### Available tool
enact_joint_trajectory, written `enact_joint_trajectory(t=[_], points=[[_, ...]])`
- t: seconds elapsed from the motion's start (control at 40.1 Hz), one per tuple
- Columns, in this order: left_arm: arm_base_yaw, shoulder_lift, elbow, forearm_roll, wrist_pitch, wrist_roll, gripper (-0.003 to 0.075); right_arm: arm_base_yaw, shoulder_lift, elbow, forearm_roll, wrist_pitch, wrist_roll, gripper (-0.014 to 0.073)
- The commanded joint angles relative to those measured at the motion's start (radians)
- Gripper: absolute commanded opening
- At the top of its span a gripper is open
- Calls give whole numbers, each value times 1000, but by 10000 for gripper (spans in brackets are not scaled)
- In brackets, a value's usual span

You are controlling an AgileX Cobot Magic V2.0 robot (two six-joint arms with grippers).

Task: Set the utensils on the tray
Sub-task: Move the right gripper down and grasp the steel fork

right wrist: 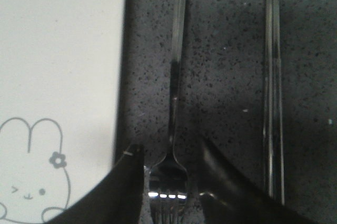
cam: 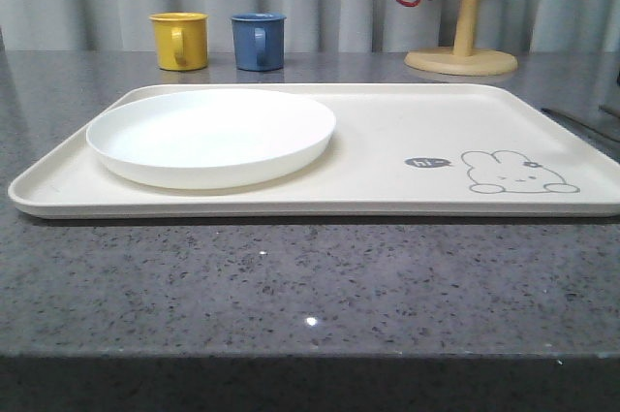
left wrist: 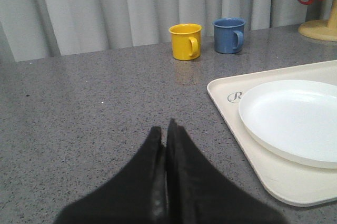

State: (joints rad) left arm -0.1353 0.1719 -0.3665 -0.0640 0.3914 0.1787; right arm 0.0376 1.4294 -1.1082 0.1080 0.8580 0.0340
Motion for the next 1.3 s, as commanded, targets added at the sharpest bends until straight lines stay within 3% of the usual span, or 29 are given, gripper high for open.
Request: enact_joint_trajectory(t=[0.0,0.599,0.898,1.123,1.272], points=[[1,10,-27,-10,-87,-1,-18,1,13,-40,4,-30,0,265],[1,10,-27,-10,-87,-1,-18,1,128,-40,4,-63,0,260],[1,10,-27,-10,-87,-1,-18,1,124,-40,3,-57,-1,-44],[1,10,-27,-10,-87,-1,-18,13,54,-57,0,-2,19,-48],[1,10,-27,-10,-87,-1,-18,106,23,-131,-58,101,130,-48]])
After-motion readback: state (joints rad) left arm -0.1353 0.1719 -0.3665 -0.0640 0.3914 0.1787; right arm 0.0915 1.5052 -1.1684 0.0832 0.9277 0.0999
